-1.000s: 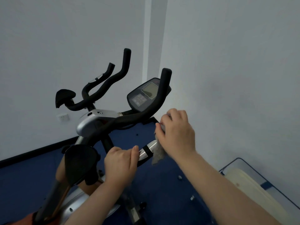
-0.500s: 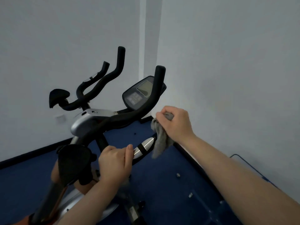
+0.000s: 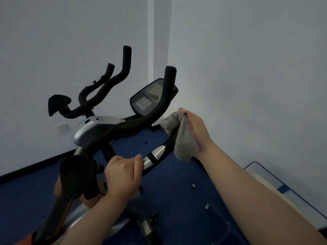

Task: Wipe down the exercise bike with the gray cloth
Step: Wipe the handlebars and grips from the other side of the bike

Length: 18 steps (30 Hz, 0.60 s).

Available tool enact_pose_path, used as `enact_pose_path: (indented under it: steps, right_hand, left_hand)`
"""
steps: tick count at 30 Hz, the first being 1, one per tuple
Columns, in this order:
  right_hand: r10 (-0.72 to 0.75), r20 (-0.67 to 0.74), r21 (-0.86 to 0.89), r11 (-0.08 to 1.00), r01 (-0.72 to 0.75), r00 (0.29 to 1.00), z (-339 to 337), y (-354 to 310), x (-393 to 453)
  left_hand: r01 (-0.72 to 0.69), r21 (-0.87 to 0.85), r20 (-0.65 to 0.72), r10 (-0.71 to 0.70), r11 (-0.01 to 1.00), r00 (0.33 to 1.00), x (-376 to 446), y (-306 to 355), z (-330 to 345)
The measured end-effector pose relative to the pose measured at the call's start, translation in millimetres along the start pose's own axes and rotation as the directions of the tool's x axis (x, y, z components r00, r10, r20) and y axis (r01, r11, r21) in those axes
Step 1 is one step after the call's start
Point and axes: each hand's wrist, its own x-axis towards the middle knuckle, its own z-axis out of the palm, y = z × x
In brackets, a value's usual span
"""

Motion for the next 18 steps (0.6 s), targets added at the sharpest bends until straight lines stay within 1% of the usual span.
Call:
enact_pose_path:
  steps: [1,2,3,4,5,6,7,8,11,12,13,14,15,16,17,18]
  right_hand:
    - [0.005,-0.057,0.096,0.995,0.0,0.998,4.0,5.3,-3.4]
    - [0.006,-0.166,0.173,0.985,0.023,0.986,12.4,12.9,-9.0]
    - [-0.004,-0.284,0.247,0.966,0.077,0.959,23.4,21.8,-15.9]
    - [-0.042,-0.405,0.233,0.961,0.147,0.913,34.9,30.8,-22.2]
    - [-0.122,-0.49,0.125,0.97,0.208,0.863,44.5,37.5,-28.3]
    - [-0.224,-0.519,-0.025,0.969,0.247,0.825,49.8,41.3,-31.6]
    - [-0.293,-0.515,-0.142,0.956,0.258,0.805,49.9,39.6,-30.8]
    - [-0.319,-0.476,-0.211,0.946,0.245,0.82,45.6,31.9,-26.5]
    - [-0.292,-0.287,-0.348,0.919,0.184,0.912,20.7,12.1,-13.8]
    - [-0.298,-0.253,-0.396,0.9,0.183,0.92,17.6,12.4,-13.7]
    - [-0.335,-0.246,-0.451,0.87,0.198,0.91,19.3,15.3,-16.4]
    - [-0.413,-0.244,-0.537,0.811,0.233,0.877,22.6,20.9,-21.3]
    - [-0.518,-0.225,-0.662,0.703,0.261,0.825,25.7,26.1,-26.5]
    - [-0.629,-0.146,-0.799,0.53,0.284,0.764,25.7,28.9,-29.0]
    - [-0.709,0.011,-0.902,0.297,0.313,0.705,20.8,28.5,-27.6]
    - [-0.722,0.205,-0.936,0.053,0.348,0.661,13.6,24.7,-24.3]
  left_hand:
    - [0.005,-0.005,0.001,-0.005,1.0,1.0,-0.8,-0.1,0.2]
    - [0.005,-0.006,-0.006,-0.005,1.0,1.0,-0.6,-0.7,0.2]
    - [0.0,-0.003,-0.013,0.0,1.0,1.0,0.4,-1.4,0.0]
    - [-0.003,-0.006,-0.008,0.003,1.0,1.0,0.8,-2.0,0.1]
    - [-0.004,-0.014,0.003,0.004,1.0,1.0,0.9,-1.7,0.0]
    - [-0.002,-0.021,0.012,0.002,1.0,1.0,0.4,-1.3,0.3]
    - [-0.001,-0.021,0.011,0.001,1.0,1.0,0.1,-1.4,0.4]
    - [-0.003,-0.014,0.002,0.003,1.0,1.0,0.0,-2.0,0.7]
    - [0.005,-0.003,-0.022,-0.005,1.0,1.0,-0.2,-1.9,1.1]
    - [0.012,-0.002,-0.018,-0.012,1.0,1.0,-0.3,-1.3,1.1]
    - [0.021,0.0,-0.011,-0.021,1.0,1.0,-0.7,-1.1,0.9]
    - [0.026,0.001,-0.005,-0.026,1.0,1.0,-1.0,-1.2,0.7]
    - [0.026,0.003,-0.007,-0.026,1.0,1.0,-1.1,-1.2,0.2]
    - [0.022,0.003,-0.013,-0.022,1.0,1.0,-1.2,-1.2,-0.4]
    - [0.018,0.002,-0.017,-0.018,1.0,1.0,-0.8,-1.0,-1.0]
    - [0.02,-0.002,-0.015,-0.02,1.0,1.0,-0.6,-0.6,-1.5]
